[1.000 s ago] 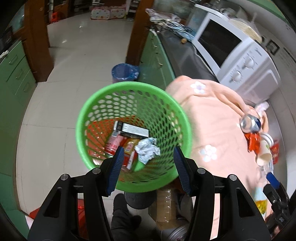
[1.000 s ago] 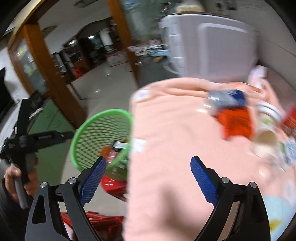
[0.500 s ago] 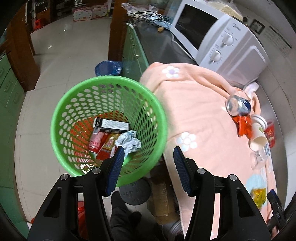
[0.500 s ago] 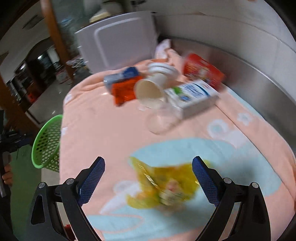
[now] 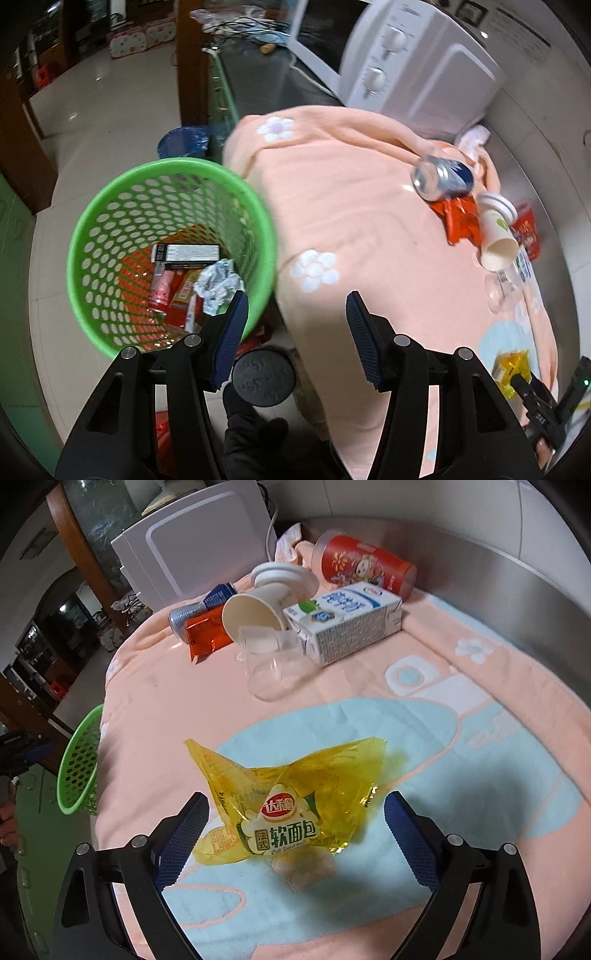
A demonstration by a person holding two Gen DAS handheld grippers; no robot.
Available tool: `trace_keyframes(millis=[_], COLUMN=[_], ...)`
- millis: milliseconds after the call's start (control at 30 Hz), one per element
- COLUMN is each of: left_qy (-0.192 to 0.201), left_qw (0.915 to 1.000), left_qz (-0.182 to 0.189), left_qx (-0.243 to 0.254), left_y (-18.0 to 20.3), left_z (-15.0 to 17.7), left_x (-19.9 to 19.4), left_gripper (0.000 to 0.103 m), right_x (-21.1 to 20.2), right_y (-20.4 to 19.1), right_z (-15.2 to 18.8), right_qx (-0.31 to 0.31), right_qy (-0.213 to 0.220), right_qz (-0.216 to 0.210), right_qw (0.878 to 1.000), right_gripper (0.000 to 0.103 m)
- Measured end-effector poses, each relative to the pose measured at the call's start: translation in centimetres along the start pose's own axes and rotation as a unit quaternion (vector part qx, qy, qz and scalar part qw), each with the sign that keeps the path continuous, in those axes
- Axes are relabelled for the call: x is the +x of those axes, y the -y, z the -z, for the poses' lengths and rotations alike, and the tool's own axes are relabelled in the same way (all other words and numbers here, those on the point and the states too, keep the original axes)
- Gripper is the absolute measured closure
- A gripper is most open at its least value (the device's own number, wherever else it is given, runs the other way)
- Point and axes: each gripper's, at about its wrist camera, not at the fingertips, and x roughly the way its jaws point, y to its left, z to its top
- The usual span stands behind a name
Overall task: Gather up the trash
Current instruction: 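Reach the right tool to the yellow bread wrapper and grasp it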
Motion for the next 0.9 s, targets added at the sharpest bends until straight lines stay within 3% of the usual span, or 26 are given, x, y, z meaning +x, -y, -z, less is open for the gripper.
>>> trace_keyframes(millis=[267, 500, 700, 900], left_qy=[-0.016, -0.031, -0.051, -0.061], left_qw=[0.9980, 0.9906, 0.9760, 0.9564], left_qz=[0.024, 0.056, 0.102, 0.158], left_qx=[0.055, 0.121, 0.185, 0.238], left_y=[5.1, 10.7, 16.5, 22.0], left_z=[0.2, 1.1, 2.3, 2.9], left_x=[1.0, 2.0, 3.5, 4.7], left_gripper=[0.048, 0.048, 0.048, 0.048], right_x=[1.3, 0.5, -0.4, -1.4], right_y=[0.0, 0.7, 1.4, 2.2], right_z=[-0.1, -0.1, 0.3, 0.6], right_qx=[0.008, 0.023, 0.030, 0.040], right_qy=[-0.001, 0.011, 0.019, 0.031], right_qz=[-0.010, -0.017, -0.018, -0.022], right_qw=[1.000, 1.000, 0.999, 0.999], right_gripper=[0.011, 0.031, 0.041, 0.044])
